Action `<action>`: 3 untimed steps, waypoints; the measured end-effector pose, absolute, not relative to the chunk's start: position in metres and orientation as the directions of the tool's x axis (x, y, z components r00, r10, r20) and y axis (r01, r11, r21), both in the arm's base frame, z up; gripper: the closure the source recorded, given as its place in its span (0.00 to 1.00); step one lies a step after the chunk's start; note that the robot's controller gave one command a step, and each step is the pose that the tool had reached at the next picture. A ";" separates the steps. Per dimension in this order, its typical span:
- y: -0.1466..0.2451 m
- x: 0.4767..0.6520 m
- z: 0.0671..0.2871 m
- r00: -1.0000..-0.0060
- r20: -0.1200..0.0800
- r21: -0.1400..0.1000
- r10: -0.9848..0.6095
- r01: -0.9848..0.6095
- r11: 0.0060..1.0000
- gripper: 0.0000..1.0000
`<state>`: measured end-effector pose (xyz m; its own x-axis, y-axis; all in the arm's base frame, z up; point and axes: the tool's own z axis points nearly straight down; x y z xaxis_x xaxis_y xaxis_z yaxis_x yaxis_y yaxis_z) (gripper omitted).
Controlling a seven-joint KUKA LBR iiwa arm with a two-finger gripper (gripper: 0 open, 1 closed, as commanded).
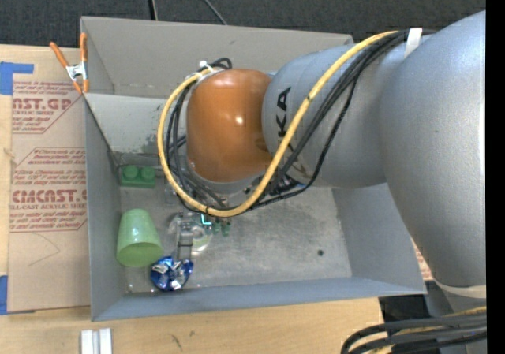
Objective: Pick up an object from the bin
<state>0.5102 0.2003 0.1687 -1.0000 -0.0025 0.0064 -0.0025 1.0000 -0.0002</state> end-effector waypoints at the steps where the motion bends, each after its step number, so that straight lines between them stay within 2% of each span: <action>1: 0.239 0.499 0.073 -0.999 -0.014 -0.006 -0.046 -0.046 0.999 0.00; 2: 0.237 0.500 0.076 -0.999 -0.014 -0.006 -0.044 -0.044 0.999 1.00; 3: 0.247 0.504 0.195 -0.991 -0.010 0.003 -0.137 -0.137 0.991 1.00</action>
Offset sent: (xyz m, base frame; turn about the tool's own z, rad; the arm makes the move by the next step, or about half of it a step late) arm -0.0179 0.0430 -0.0987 -0.0498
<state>0.5040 0.2475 0.1950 -0.9906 -0.1365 -0.0097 -0.1366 0.9906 0.0027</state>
